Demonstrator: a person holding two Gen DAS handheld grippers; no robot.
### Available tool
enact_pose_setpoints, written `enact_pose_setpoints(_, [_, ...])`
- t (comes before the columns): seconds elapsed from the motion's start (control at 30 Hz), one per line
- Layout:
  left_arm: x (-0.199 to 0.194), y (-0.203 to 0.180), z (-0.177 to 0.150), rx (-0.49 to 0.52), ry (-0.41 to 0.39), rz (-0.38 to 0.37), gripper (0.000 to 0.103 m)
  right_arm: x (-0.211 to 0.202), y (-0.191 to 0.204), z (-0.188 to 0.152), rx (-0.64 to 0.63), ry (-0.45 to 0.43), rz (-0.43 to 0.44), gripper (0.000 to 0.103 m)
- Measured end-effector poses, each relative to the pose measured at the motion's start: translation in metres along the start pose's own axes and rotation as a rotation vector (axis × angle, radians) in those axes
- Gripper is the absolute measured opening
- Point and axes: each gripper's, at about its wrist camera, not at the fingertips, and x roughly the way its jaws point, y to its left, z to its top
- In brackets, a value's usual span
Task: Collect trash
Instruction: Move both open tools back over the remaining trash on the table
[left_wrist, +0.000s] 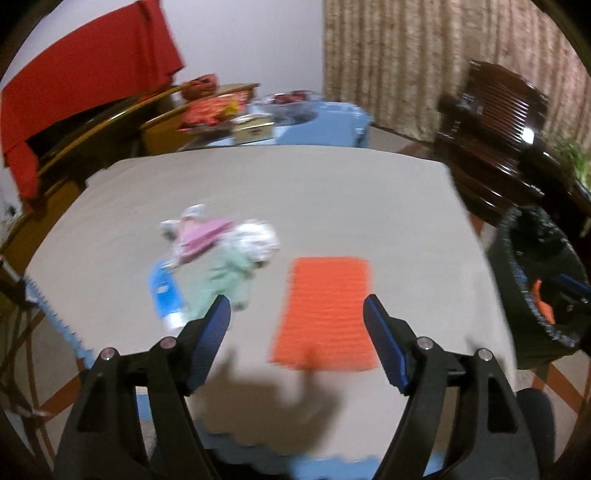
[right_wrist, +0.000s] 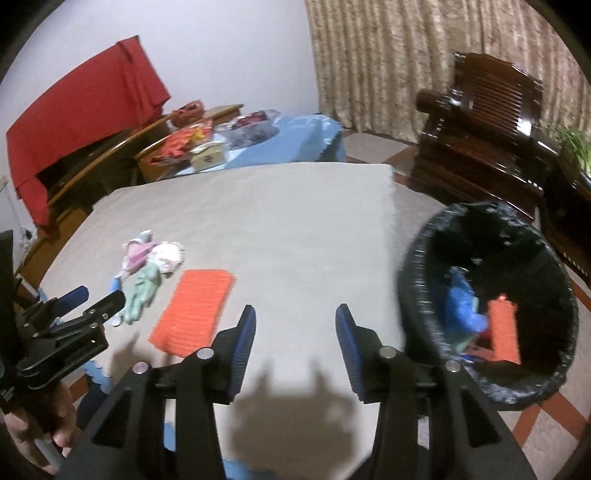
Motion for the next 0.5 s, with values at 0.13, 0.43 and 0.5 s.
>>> enact_pose_setpoints(0.13, [0.003,0.051,-0.009,-0.040,0.003,0.060,0.073,0.011,0.039,-0.002,-0.047,0.009,0.022,0.045])
enact_pose_setpoints(0.43, [0.024,0.112,-0.028,-0.112,0.041,0.093,0.073,0.042,0.098,-0.014,-0.114,0.036,0.033,0.045])
enact_pose_setpoints(0.5, [0.029,0.117,-0.030,-0.116,0.046,0.092,0.073,0.050,0.107,-0.018,-0.118,0.038,0.033,0.045])
